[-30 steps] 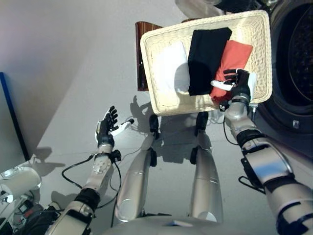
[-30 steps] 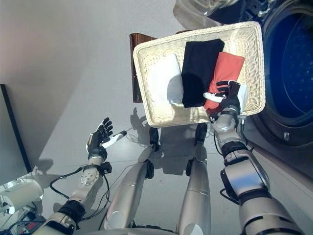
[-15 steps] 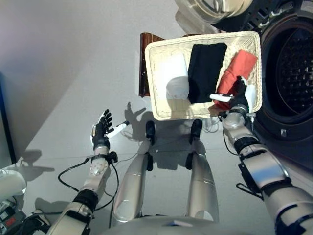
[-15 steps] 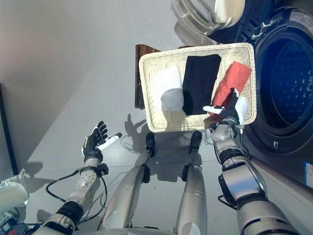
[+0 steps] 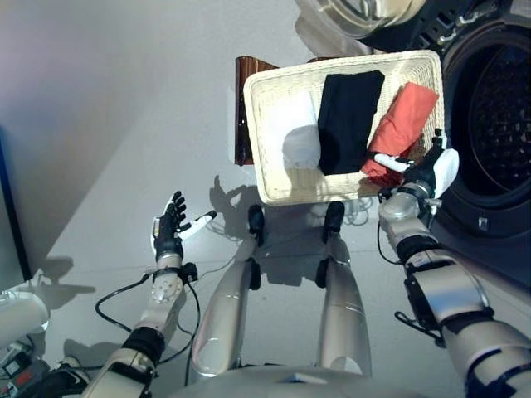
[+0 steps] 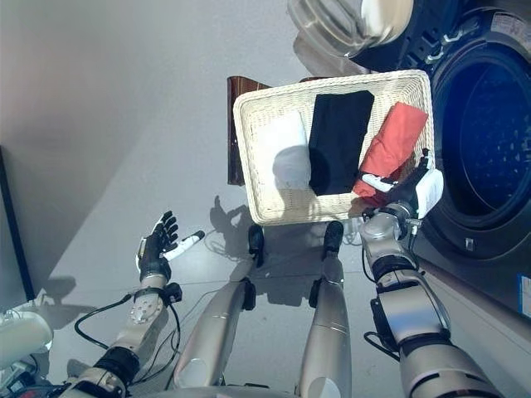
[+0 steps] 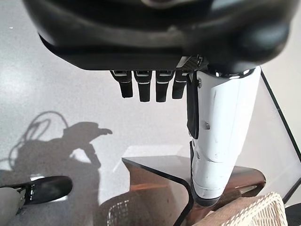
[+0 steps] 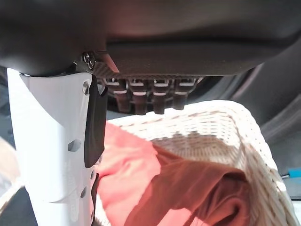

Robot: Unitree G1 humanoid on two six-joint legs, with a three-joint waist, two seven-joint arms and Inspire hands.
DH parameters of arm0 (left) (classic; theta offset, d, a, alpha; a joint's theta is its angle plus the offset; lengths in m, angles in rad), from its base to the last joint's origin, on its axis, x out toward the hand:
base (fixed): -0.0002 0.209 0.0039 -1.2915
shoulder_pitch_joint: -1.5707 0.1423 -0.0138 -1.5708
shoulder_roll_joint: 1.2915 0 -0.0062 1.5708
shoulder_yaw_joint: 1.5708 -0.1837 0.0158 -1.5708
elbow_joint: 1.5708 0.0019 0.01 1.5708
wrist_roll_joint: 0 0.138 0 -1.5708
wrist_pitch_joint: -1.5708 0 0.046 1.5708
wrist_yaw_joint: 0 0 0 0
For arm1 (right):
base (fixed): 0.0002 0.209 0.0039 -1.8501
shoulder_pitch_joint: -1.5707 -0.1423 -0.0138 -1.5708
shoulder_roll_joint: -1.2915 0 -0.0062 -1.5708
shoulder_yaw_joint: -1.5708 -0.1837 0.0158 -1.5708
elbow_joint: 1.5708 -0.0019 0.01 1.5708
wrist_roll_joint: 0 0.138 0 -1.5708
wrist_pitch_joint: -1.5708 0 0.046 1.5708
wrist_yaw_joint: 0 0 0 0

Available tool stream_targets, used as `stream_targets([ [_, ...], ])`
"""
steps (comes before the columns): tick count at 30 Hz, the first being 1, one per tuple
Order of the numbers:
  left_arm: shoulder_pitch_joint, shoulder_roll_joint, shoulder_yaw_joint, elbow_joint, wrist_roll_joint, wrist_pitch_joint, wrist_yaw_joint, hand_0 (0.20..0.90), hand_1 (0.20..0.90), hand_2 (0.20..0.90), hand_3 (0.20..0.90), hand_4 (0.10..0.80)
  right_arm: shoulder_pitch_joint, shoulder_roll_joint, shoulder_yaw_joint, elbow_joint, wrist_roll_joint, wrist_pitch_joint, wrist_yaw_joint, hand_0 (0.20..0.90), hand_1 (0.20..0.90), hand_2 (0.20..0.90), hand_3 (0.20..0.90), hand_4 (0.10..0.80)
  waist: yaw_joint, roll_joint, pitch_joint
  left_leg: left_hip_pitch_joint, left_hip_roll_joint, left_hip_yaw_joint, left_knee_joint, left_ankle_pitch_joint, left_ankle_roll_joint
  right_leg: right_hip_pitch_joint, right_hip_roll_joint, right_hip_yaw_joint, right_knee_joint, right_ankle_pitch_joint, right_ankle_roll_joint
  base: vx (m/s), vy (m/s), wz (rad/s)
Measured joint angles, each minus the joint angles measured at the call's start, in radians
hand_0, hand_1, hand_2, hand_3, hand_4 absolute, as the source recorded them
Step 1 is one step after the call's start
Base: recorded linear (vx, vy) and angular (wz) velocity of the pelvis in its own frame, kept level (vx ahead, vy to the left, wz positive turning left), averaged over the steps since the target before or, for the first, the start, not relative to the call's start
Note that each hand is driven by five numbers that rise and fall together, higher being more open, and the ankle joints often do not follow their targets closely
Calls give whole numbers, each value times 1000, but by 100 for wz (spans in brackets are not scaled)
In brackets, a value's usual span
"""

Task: Pick up the clothes and place them into the washing machine

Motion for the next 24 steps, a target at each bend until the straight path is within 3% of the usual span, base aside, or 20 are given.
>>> stream_targets([
  [10,7,2,-5,10,-8,-1,0,900,900,900,900,800,-6,16,-12,55,117,-25,6,900,900,900,900,800,2,1,-4,-13,0,9,13,-10,-1,-13,-1,4,2,-9,-1,0,0,-2],
  [18,23,4,-6,-6,-15,-1,-1,900,900,900,900,800,-57,22,-30,108,156,-36,4,900,900,900,900,800,23,23,-30,-100,-2,10,65,-28,7,-88,-8,7,32,-7,-6,14,11,2],
  [24,28,8,-10,-36,-30,-11,-1,900,900,900,900,800,-138,15,14,166,157,-34,5,900,900,900,900,800,47,32,-30,-167,-3,6,159,-68,5,-161,-16,14,150,-72,-3,83,24,8],
])
